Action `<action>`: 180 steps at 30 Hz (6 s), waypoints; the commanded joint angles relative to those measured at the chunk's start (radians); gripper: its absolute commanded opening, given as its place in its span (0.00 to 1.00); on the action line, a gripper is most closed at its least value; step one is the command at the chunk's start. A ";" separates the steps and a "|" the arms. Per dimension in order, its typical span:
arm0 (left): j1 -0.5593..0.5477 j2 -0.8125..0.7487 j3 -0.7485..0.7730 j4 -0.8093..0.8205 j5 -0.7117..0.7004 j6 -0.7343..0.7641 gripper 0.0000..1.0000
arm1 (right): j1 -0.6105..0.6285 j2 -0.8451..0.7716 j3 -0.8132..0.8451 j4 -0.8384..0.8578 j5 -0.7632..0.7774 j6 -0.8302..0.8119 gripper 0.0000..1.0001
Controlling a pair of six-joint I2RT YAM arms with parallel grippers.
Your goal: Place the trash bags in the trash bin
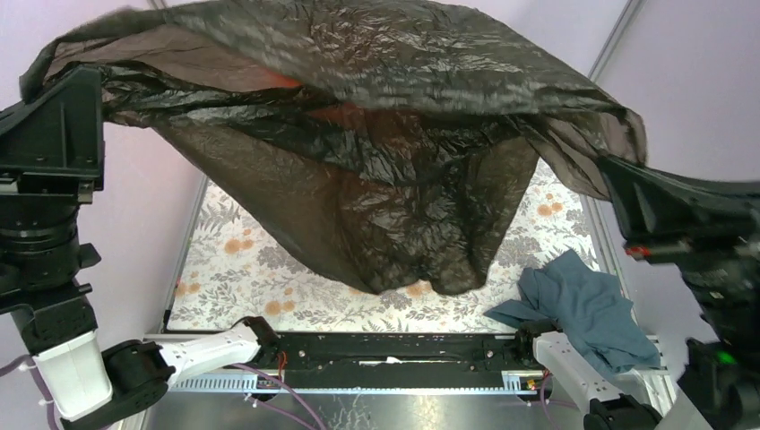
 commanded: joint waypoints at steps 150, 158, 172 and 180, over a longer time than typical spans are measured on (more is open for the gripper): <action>0.067 0.745 0.164 -0.697 0.104 0.125 0.10 | 0.324 0.006 -0.326 0.176 0.529 -0.263 0.00; 0.012 0.699 0.159 -0.719 0.090 0.055 0.20 | 0.323 0.110 -0.209 0.226 0.559 -0.322 0.00; 0.005 0.452 0.021 -0.500 0.405 -0.057 0.99 | 0.323 0.082 -0.191 0.277 0.672 -0.310 0.00; -0.350 0.238 -0.481 -0.173 0.232 -0.057 0.99 | 0.324 0.064 -0.184 0.341 0.696 -0.297 0.00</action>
